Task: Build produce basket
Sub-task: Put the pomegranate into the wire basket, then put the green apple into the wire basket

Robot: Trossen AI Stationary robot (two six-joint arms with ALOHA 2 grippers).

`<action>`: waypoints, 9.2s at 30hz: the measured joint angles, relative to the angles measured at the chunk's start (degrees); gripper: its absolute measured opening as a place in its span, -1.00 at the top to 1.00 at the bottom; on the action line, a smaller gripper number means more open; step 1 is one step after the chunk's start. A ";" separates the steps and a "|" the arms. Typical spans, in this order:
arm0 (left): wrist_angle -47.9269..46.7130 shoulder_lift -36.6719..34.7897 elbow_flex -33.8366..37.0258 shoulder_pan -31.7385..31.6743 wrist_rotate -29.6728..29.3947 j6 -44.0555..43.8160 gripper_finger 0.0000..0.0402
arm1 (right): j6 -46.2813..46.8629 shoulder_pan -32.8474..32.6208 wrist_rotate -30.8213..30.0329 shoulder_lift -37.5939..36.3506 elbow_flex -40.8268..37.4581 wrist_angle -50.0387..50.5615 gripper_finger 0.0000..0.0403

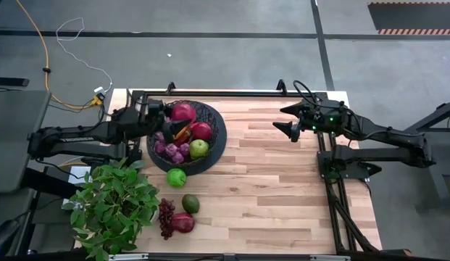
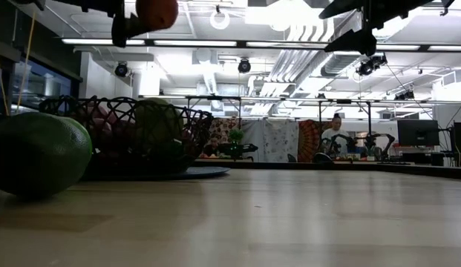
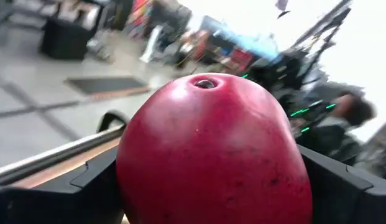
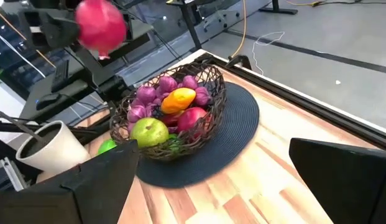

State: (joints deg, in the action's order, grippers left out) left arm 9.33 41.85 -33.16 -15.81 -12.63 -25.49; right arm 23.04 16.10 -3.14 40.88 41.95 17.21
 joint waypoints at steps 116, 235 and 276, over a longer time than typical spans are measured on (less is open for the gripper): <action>-5.26 7.25 -7.21 6.49 1.18 10.54 -0.99 | -16.70 -1.16 9.22 8.52 -0.02 -15.34 -0.97; -62.03 45.02 -24.04 34.57 2.11 -61.32 -0.65 | -8.04 -1.16 9.09 8.66 -0.02 -11.97 -0.97; 7.72 28.76 -19.16 1.66 14.97 3.92 -0.65 | -9.59 -1.16 13.22 9.75 0.02 -31.32 -0.97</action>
State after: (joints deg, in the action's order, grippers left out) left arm 17.05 70.61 -52.32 -14.14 2.34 -21.57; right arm 13.45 14.94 10.09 50.63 41.98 -14.11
